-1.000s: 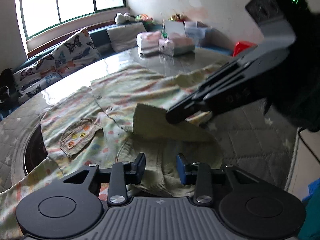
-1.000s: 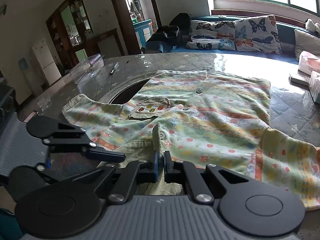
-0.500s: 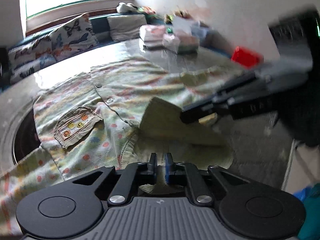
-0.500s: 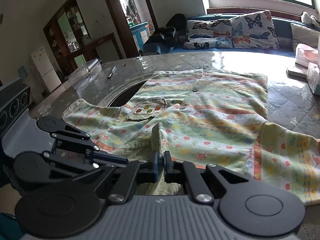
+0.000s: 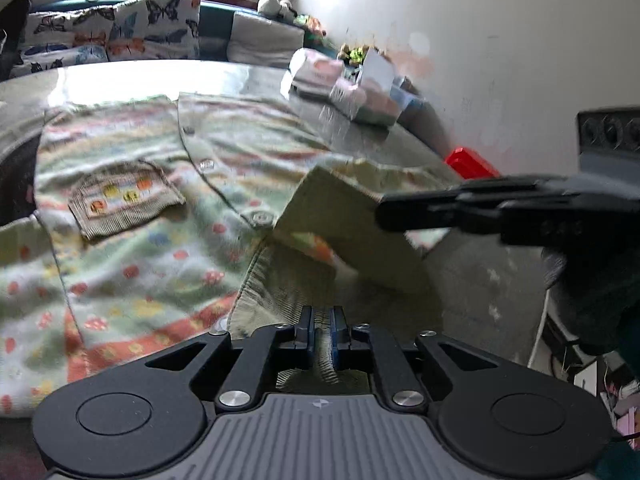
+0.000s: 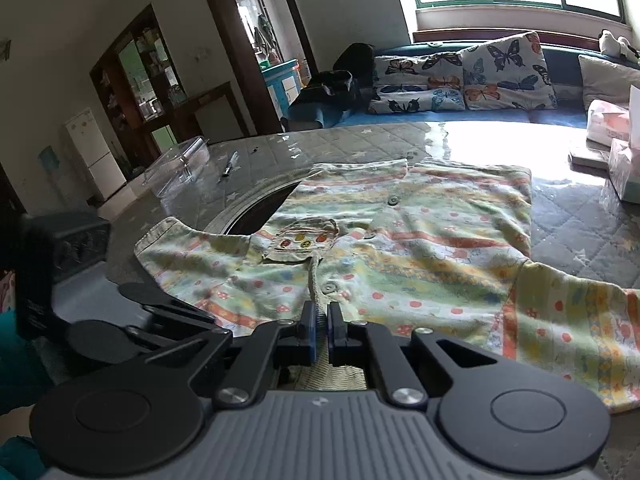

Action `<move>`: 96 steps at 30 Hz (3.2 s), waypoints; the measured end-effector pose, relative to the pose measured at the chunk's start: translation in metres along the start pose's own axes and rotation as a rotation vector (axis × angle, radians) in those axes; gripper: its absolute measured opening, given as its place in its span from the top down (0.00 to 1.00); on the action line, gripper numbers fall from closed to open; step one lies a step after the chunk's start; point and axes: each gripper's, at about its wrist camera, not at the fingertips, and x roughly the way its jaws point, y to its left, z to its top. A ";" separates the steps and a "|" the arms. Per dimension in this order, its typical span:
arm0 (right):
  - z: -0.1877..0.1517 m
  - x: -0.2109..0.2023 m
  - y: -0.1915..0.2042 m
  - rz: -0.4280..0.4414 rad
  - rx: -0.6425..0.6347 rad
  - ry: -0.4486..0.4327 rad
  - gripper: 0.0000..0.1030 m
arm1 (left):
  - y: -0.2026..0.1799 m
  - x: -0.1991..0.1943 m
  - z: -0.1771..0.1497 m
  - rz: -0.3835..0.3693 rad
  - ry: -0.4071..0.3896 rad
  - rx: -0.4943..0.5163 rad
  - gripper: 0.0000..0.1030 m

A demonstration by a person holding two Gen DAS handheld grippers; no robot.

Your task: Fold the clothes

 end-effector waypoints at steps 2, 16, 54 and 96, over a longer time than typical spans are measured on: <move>0.000 0.001 0.002 -0.001 -0.012 0.002 0.96 | 0.002 0.001 -0.001 -0.009 -0.002 0.001 0.92; -0.012 0.032 0.030 0.041 -0.196 0.147 0.96 | -0.007 -0.010 -0.007 0.000 -0.015 0.112 0.90; 0.010 0.084 0.011 -0.035 -0.198 0.113 0.91 | 0.016 -0.004 0.004 0.065 -0.045 -0.022 0.90; -0.033 -0.017 -0.098 -0.304 0.160 -0.016 0.67 | -0.010 -0.007 0.019 0.093 -0.053 0.040 0.78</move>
